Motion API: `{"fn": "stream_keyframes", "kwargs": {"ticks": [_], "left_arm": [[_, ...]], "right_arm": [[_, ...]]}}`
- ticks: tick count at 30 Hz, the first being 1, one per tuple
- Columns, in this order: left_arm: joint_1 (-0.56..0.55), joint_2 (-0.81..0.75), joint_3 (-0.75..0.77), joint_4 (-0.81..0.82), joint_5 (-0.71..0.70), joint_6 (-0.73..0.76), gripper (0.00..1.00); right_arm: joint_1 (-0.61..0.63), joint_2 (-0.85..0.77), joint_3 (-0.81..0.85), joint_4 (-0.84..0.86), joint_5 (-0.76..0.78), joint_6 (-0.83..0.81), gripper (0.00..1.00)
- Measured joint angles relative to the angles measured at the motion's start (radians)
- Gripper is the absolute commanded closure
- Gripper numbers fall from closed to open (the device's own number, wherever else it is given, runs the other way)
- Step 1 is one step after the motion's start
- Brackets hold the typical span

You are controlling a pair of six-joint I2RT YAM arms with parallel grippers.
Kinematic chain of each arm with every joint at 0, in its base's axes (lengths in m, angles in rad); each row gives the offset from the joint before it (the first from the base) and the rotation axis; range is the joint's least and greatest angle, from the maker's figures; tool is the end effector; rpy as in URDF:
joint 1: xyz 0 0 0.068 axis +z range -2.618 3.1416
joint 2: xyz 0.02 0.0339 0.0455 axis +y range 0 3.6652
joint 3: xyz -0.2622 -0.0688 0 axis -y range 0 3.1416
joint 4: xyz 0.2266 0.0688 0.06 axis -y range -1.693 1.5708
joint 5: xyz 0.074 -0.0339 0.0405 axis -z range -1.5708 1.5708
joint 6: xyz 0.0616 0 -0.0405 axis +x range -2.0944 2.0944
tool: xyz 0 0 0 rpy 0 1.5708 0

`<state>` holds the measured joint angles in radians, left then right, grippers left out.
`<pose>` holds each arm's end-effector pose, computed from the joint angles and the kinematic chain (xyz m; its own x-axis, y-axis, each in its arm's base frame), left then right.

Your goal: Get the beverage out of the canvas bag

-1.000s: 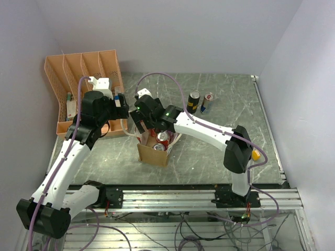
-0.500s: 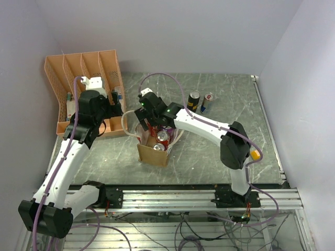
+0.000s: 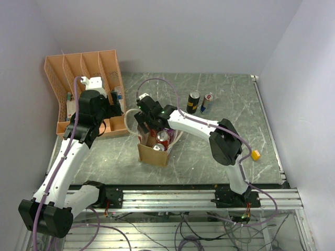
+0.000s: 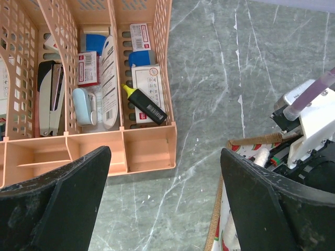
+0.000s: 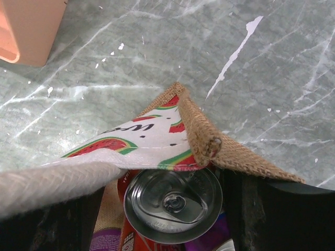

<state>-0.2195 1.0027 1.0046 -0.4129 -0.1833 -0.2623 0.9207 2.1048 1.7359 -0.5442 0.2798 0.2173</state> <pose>0.2257 -0.0389 0.3412 -0.3898 -0.1743 -0.9042 -0.0518 0.9845 -0.1674 0.2967 0.3621 0.2080 -0.6107 -0.4608 -0.6440 -0.5440 0.8351 -0.0816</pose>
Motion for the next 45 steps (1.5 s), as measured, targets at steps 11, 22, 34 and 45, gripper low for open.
{"fn": "stream_keyframes", "kwargs": {"ticks": [11,22,34,45], "left_arm": [[0.0,0.007,0.0,0.0,0.005,0.0,0.05],[0.0,0.007,0.0,0.0,0.009,0.0,0.07],[0.0,0.007,0.0,0.0,0.013,0.0,0.08],[0.0,0.007,0.0,0.0,0.018,0.0,0.08]], "right_arm": [[0.001,0.078,0.102,-0.068,0.043,-0.014,0.4],[0.0,0.061,0.125,-0.119,0.004,-0.021,0.76],[-0.033,-0.274,-0.076,0.024,-0.104,0.029,0.94],[-0.23,-0.361,-0.326,0.247,-0.492,0.249,1.0]]}}
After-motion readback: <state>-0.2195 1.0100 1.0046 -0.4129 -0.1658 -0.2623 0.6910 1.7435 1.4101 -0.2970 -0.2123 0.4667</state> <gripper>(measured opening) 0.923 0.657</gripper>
